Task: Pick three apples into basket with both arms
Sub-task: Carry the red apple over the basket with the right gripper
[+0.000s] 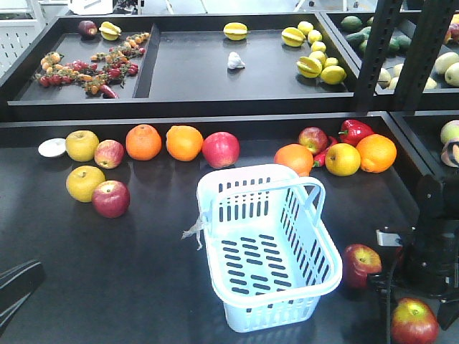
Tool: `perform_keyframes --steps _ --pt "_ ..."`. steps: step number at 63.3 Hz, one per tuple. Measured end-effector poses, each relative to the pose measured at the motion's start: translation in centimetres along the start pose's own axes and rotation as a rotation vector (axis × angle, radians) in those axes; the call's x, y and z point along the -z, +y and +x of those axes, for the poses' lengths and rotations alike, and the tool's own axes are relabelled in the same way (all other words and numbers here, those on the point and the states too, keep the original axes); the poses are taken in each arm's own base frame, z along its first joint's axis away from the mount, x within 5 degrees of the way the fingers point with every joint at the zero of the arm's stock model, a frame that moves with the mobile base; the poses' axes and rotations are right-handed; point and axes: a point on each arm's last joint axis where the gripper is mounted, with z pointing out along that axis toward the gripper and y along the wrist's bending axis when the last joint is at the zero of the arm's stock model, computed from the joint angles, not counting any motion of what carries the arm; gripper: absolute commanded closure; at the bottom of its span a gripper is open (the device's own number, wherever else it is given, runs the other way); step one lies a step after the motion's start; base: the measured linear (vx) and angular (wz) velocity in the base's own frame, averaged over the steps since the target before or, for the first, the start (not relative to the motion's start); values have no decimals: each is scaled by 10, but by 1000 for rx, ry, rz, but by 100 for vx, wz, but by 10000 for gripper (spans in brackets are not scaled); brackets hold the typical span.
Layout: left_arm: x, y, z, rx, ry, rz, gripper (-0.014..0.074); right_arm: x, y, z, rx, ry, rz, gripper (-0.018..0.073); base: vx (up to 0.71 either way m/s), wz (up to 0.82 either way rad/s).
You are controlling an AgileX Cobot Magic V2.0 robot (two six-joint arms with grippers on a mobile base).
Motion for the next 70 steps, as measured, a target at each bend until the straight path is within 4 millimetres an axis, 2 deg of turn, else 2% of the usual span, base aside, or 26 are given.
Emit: perform_keyframes --steps 12,22,45,50,58,70 --pt "0 0 0 0 0 0 605 -5 0 -3 -3 3 0 -59 0 0" --pt "0 0 0 0 0 0 605 -5 0 -3 -2 -4 1 23 0 0" --pt "0 0 0 0 0 0 605 -2 0 2 28 34 1 396 0 0" --pt "0 0 0 0 0 0 605 9 0 5 35 2 1 470 0 0" --pt "0 0 0 0 0 0 605 38 -1 15 41 -98 2 543 0 0" --pt "0 0 0 0 0 0 605 88 -1 42 55 -267 1 567 0 0"
